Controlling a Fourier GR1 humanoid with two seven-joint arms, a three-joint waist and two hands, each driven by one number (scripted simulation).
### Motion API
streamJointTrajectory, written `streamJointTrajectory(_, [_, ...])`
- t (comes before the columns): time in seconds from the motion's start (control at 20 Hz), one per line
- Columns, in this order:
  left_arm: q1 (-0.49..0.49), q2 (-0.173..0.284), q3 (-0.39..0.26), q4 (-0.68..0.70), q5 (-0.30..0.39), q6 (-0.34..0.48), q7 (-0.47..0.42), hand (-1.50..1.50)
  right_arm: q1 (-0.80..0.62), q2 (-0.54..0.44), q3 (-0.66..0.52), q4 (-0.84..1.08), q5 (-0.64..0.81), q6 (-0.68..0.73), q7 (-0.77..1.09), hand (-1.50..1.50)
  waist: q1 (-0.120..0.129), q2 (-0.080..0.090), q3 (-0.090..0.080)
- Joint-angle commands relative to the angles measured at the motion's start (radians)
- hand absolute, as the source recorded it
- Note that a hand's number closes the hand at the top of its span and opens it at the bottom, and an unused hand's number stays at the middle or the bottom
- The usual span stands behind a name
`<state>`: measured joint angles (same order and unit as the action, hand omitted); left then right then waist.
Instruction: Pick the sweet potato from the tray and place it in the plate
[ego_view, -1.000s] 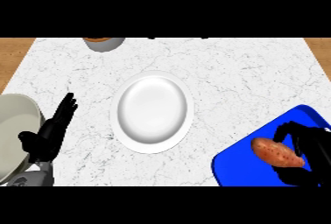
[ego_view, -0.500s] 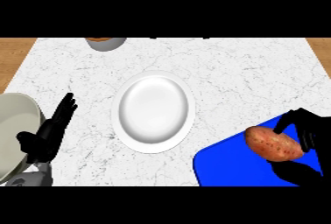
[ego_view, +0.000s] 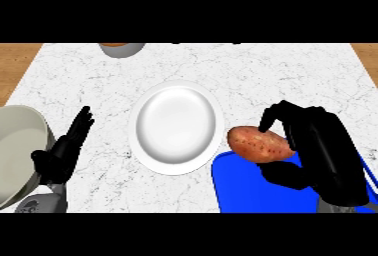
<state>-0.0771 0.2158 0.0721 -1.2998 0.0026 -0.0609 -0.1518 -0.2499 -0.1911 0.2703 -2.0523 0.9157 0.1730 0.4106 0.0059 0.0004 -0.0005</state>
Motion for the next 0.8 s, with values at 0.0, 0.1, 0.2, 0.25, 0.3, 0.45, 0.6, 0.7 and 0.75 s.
streamJointTrajectory(0.0, [0.013, -0.014, -0.001, -0.005, -0.013, 0.014, -0.023, 0.0, -0.184, 0.12, 0.071, 0.163, 0.052, 0.027, 0.091, 1.5, 0.01, 0.001, 0.0])
streamJointTrajectory(0.1, [-0.081, -0.026, 0.001, 0.035, -0.016, 0.03, 0.038, 0.0, -0.167, 0.155, 0.085, 0.239, 0.059, -0.023, 0.046, 1.5, 0.0, 0.001, 0.0])
streamJointTrajectory(0.2, [-0.006, -0.014, -0.005, -0.053, 0.004, -0.002, 0.045, 0.0, -0.195, 0.186, 0.149, 0.35, 0.069, -0.133, 0.064, 1.5, 0.011, 0.001, 0.0])
streamJointTrajectory(0.25, [0.026, -0.006, -0.002, -0.088, 0.014, -0.018, 0.069, 0.0, -0.227, 0.187, 0.158, 0.307, 0.05, -0.088, 0.123, 1.5, 0.006, -0.001, 0.0])
streamJointTrajectory(0.3, [-0.034, -0.016, 0.002, -0.017, 0.005, -0.006, 0.06, 0.0, -0.203, 0.188, 0.2, 0.385, 0.046, -0.184, 0.066, 1.5, 0.005, 0.001, 0.0])
streamJointTrajectory(0.45, [0.005, -0.032, -0.02, -0.049, -0.022, 0.009, 0.048, 0.0, -0.334, 0.19, 0.218, 0.561, 0.022, -0.282, 0.104, 1.5, 0.014, 0.002, 0.001])
streamJointTrajectory(0.6, [0.032, -0.02, 0.0, -0.028, -0.02, -0.007, -0.011, 0.0, -0.437, 0.19, 0.187, 0.706, -0.06, -0.314, 0.083, 1.5, 0.013, 0.002, 0.0])
streamJointTrajectory(0.7, [0.025, -0.031, -0.017, -0.055, -0.026, -0.004, 0.023, 0.0, -0.498, 0.191, 0.281, 0.76, -0.097, -0.394, 0.176, 1.5, 0.017, 0.002, 0.0])
streamJointTrajectory(0.75, [0.007, -0.02, 0.004, -0.005, -0.015, -0.021, -0.016, 0.0, -0.464, 0.191, 0.29, 0.842, -0.102, -0.483, 0.104, 1.5, 0.017, 0.004, 0.0])
